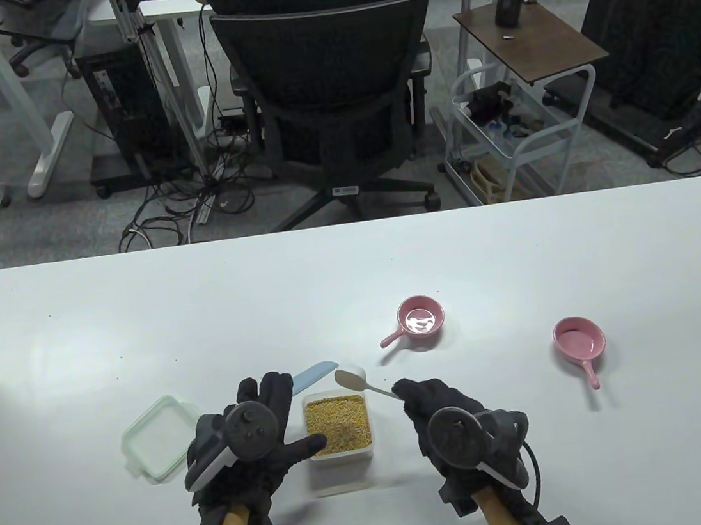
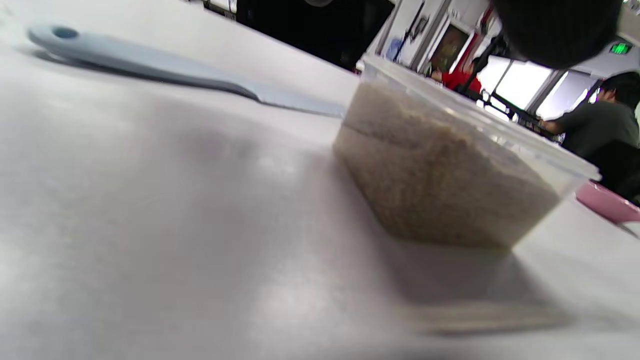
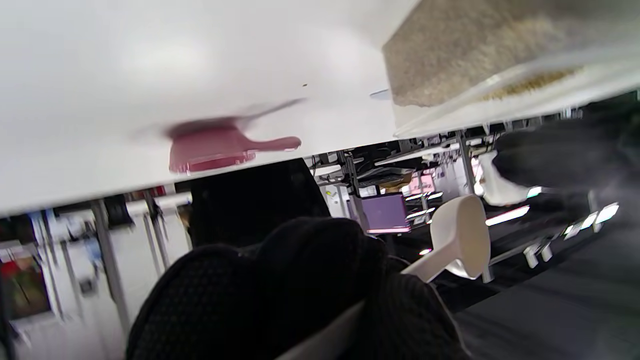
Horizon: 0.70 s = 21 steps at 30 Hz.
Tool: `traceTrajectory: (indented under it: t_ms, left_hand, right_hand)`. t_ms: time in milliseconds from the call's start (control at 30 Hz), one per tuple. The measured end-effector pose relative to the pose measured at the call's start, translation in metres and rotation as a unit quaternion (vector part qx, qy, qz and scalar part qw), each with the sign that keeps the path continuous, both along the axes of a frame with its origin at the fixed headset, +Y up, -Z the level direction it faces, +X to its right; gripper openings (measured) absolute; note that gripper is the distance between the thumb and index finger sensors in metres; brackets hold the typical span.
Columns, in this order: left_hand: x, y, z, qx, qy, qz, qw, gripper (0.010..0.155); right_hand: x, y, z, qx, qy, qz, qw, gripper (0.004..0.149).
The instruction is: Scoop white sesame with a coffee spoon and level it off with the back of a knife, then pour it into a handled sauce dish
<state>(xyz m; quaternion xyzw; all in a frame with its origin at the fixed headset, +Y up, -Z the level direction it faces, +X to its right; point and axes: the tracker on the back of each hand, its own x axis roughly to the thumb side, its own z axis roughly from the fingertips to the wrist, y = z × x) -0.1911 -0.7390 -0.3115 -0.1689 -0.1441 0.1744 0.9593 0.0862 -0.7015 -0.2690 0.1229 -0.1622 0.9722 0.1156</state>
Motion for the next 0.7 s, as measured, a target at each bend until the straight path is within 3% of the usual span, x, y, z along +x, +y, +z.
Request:
traceTrajectory:
  t_ms: [67,200,433,567,700]
  left_hand:
    - [0.006,-0.002,-0.005,-0.017,-0.027,-0.034,0.999,0.109]
    - [0.012,-0.006,-0.007,-0.028,-0.047,-0.071,0.996,0.109]
    - [0.012,-0.006,-0.007,-0.005,-0.048,-0.082,0.995,0.110]
    - [0.012,-0.006,-0.008,-0.002,-0.052,-0.087,0.995,0.110]
    - [0.013,-0.006,-0.008,-0.001,-0.053,-0.095,0.994,0.110]
  right_hand:
    - [-0.011,0.000,0.005,0.034,0.009,0.060,0.998,0.037]
    - [-0.023,-0.003,0.011,0.060,0.023,0.096,0.993,0.037]
    - [-0.038,-0.014,0.016,0.108,0.011,0.196,0.975,0.036]
    - [-0.045,-0.018,0.017,0.104,0.022,0.219,0.970,0.036]
    - [-0.047,-0.016,0.015,0.060,0.047,0.196,0.978,0.036]
